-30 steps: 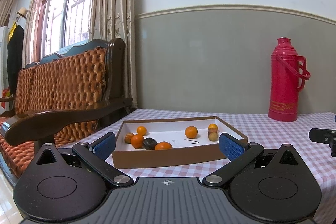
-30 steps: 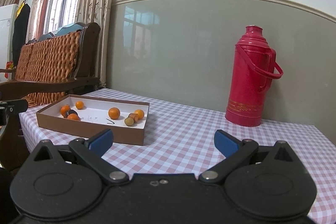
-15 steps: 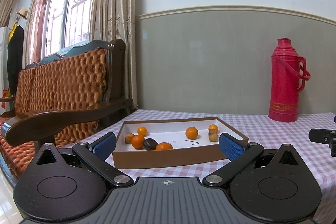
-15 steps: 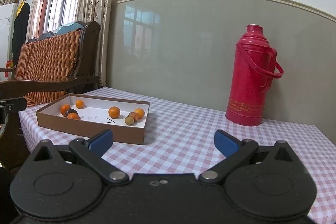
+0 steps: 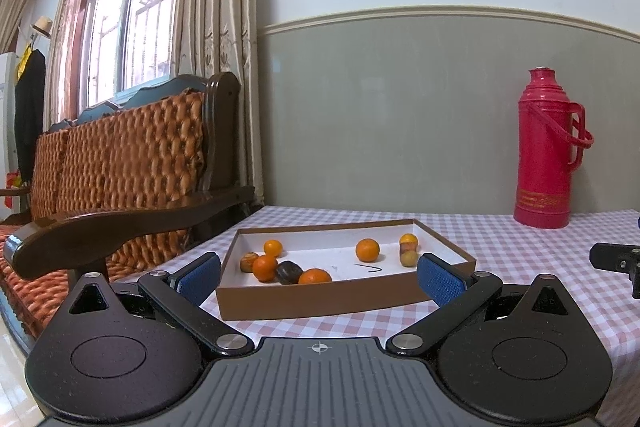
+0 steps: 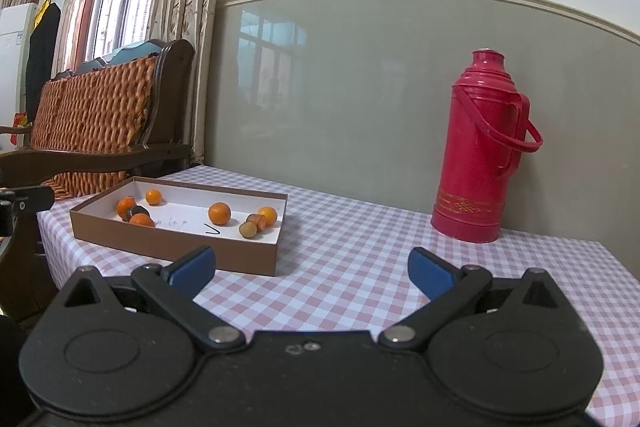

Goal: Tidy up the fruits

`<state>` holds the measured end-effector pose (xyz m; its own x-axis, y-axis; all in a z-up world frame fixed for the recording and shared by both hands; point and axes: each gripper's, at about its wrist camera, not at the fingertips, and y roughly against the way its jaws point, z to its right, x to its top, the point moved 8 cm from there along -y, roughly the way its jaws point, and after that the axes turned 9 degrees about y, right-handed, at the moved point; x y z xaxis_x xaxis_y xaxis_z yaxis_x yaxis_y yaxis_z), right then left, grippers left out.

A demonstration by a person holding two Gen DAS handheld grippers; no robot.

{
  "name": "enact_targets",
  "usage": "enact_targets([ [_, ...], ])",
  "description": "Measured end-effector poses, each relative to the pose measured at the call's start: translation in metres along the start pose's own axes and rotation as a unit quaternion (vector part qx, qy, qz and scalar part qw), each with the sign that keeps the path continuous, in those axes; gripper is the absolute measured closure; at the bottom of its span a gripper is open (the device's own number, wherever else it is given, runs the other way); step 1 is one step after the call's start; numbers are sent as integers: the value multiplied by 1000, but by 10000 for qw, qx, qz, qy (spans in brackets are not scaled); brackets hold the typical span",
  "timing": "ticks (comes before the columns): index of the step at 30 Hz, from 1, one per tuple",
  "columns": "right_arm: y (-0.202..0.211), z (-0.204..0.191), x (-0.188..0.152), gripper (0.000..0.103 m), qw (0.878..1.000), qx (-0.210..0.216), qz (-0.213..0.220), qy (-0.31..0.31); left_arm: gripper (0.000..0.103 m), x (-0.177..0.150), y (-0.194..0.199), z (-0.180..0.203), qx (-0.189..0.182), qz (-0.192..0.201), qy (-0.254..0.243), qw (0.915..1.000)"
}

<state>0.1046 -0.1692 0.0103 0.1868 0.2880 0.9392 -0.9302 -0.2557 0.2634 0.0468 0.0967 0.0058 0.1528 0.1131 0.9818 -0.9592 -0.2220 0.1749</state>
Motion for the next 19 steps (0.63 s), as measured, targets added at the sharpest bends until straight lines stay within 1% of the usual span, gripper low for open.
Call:
enact_targets([
  [10,0,0,0,6,10000,3,4,-34,0,0,0,2,10,-4,-39,10000],
  [17,0,1,0,6,10000,7,1,-41,0,2,1,-2,-18,56,83,9999],
  [19,0,0,1,6,10000,6,9,-46,0,1,0,-1,-22,36,47,10000],
])
